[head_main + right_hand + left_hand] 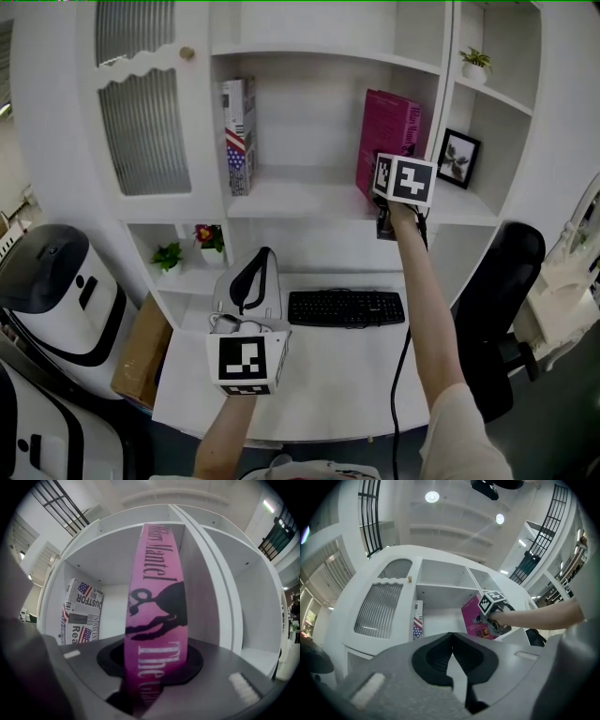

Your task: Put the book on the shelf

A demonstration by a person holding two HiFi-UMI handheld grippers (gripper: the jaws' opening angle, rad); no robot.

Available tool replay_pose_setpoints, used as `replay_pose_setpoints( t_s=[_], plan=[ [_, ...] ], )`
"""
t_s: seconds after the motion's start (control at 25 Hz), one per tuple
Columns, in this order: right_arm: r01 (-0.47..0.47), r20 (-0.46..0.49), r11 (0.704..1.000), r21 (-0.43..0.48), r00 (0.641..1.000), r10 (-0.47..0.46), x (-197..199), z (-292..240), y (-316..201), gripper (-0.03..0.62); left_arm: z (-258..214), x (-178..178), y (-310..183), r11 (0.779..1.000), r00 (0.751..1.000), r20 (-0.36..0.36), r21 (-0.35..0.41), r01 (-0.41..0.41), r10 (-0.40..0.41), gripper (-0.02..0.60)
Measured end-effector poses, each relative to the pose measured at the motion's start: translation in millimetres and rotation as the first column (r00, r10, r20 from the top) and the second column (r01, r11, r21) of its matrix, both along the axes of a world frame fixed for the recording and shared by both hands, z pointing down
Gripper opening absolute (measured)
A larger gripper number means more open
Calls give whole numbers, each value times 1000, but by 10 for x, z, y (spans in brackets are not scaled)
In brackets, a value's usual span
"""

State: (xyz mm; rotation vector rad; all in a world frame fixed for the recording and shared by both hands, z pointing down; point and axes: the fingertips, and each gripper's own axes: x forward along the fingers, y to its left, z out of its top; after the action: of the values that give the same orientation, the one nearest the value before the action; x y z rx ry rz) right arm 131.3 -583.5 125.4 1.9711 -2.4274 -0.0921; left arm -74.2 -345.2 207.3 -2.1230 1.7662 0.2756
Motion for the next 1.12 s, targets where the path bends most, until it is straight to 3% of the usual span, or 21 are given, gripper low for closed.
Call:
replay_pose_setpoints(
  t_s=[0.96, 1.12],
  plan=[
    [-40, 8, 999, -16, 999, 40, -113, 3, -940, 145, 246, -394, -257, 989, 991, 11, -66, 130, -130, -2],
    [-44, 14, 999, -18, 999, 45, -113, 10, -981, 146, 283, -472, -300, 987, 991, -16, -83, 134, -136, -2]
  ],
)
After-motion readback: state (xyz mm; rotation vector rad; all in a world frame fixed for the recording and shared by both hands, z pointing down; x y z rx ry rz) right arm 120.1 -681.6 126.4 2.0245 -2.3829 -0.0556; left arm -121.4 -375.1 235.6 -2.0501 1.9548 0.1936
